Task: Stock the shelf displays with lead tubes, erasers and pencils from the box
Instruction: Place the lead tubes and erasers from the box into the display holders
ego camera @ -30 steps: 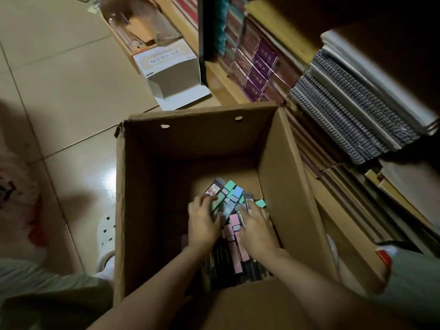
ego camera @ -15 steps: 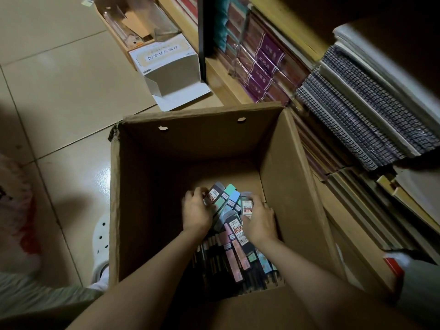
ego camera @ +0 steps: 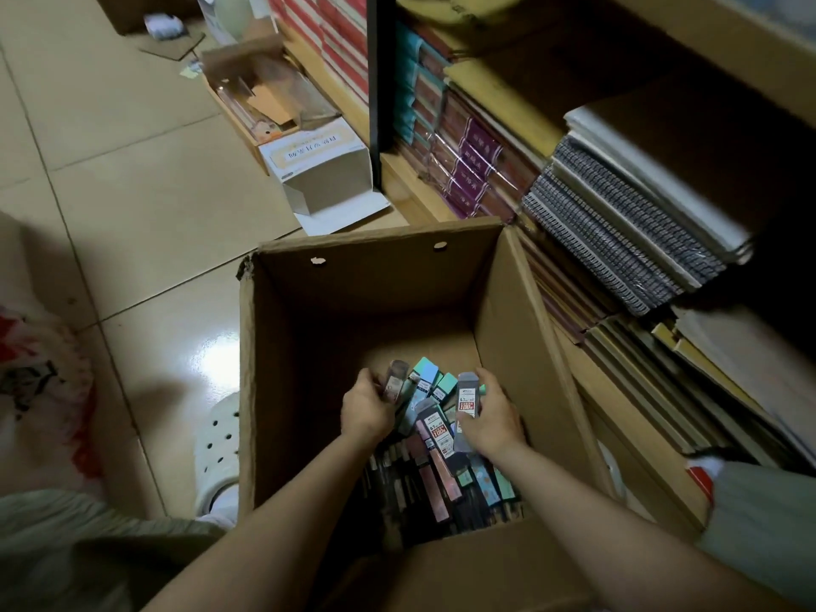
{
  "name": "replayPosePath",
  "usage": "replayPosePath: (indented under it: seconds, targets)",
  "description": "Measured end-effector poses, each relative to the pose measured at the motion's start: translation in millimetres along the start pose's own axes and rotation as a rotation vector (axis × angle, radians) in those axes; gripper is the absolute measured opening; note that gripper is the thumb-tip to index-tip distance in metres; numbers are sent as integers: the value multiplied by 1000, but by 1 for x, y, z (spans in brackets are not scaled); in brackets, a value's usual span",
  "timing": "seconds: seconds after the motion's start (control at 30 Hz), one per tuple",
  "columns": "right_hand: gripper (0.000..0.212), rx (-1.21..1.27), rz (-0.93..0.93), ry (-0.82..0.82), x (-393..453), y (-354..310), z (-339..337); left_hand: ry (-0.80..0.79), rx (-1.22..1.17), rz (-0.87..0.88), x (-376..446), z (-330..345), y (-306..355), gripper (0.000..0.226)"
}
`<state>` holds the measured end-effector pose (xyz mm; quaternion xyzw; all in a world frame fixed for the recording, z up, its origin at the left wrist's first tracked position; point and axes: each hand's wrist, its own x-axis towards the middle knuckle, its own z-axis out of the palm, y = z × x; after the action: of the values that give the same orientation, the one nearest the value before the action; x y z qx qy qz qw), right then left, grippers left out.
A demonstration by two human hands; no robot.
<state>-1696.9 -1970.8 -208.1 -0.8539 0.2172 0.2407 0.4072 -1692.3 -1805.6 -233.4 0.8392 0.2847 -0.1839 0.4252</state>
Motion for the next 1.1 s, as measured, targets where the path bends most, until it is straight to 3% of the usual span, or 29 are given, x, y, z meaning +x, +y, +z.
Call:
replayPosePath:
  seconds: [0.2, 0.3, 0.6, 0.7, 0.77, 0.87, 1.1]
  targets:
    - [53, 109, 30, -73, -15, 12, 8, -95, -50, -115, -26, 6, -27, 33]
    - [54, 122, 33, -126, -14, 17, 14, -152, -190, -172, -26, 11, -30, 37]
    - [57, 126, -143, -235, 10, -1, 27, -297, -696, -287, -16, 19, -23, 20]
    - [56, 76, -176, -283, 18, -9, 25, -239, -742, -273, -11, 23, -26, 28]
    - [52, 15, -196, -244, 27, -13, 21, -144, -770, -288, -7, 24, -28, 30]
    - [42, -209, -249, -27, 41, -14, 13, -87, -793, -347, -3, 22, -31, 29]
    - [56, -407, -206, 32, 55, -23, 37, -75, -813, -395, -3, 23, -32, 37]
